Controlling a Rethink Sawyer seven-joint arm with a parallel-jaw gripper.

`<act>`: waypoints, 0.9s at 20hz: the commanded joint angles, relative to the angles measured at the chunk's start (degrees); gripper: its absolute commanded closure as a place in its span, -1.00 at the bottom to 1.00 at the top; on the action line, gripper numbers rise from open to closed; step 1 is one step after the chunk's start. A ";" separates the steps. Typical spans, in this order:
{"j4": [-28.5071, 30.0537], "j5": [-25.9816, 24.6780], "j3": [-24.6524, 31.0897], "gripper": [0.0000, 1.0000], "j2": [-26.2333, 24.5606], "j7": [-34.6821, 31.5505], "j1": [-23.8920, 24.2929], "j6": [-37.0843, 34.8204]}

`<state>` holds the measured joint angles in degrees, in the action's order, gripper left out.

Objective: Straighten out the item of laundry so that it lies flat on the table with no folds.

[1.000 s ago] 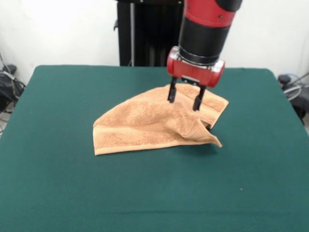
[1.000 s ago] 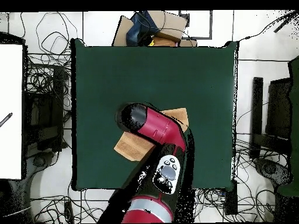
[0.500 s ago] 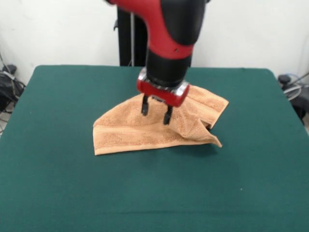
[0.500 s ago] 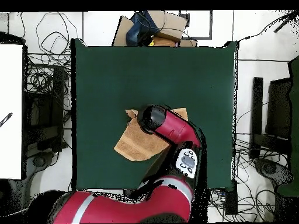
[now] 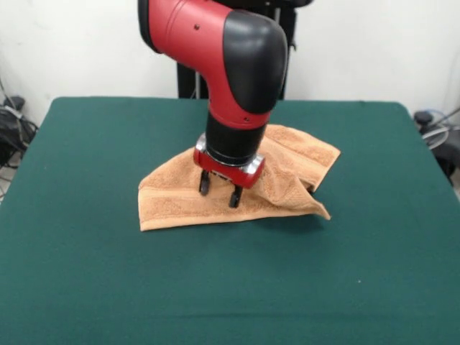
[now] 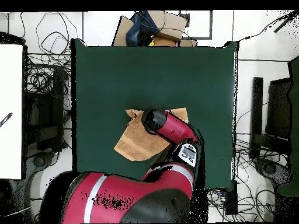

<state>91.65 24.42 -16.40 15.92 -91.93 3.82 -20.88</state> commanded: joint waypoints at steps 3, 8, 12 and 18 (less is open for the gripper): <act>-3.61 -1.54 8.92 1.00 -6.89 -8.37 -0.18 6.60; -3.78 -1.96 8.66 1.00 -6.62 -8.24 -0.13 7.30; -3.12 -2.07 8.97 1.00 -6.39 -8.67 0.16 9.16; -3.18 -1.88 9.11 1.00 -6.03 -8.57 0.37 8.50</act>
<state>90.73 24.42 -16.10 15.53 -91.94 3.36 -20.89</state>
